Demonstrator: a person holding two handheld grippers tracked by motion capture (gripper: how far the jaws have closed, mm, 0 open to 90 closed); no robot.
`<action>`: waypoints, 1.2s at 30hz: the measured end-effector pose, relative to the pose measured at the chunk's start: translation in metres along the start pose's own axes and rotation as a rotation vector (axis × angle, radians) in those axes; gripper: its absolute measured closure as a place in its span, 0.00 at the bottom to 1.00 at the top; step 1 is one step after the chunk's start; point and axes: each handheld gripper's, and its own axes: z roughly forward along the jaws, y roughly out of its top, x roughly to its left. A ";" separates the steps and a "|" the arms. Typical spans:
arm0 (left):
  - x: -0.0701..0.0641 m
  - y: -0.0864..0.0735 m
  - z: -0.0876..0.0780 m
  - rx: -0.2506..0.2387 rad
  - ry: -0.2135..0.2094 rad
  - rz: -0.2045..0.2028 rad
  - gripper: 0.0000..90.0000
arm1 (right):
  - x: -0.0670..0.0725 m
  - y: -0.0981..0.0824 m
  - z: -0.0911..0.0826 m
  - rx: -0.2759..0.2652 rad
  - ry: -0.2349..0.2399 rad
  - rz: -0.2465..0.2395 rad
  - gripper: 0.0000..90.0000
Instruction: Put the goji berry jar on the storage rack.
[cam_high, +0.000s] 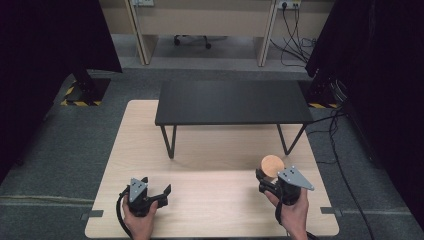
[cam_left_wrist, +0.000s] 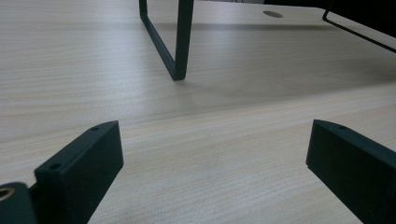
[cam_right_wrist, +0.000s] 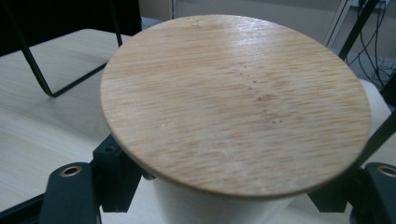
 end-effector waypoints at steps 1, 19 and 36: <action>0.000 0.000 0.000 0.000 0.000 0.000 0.03 | 0.000 0.005 -0.001 -0.008 0.004 0.000 0.29; 0.000 0.000 0.000 -0.001 -0.002 -0.002 0.03 | 0.002 0.099 0.018 -0.094 0.027 -0.082 0.29; 0.001 0.000 0.000 -0.002 -0.007 -0.001 0.03 | -0.019 0.179 0.127 0.046 0.015 -0.035 0.29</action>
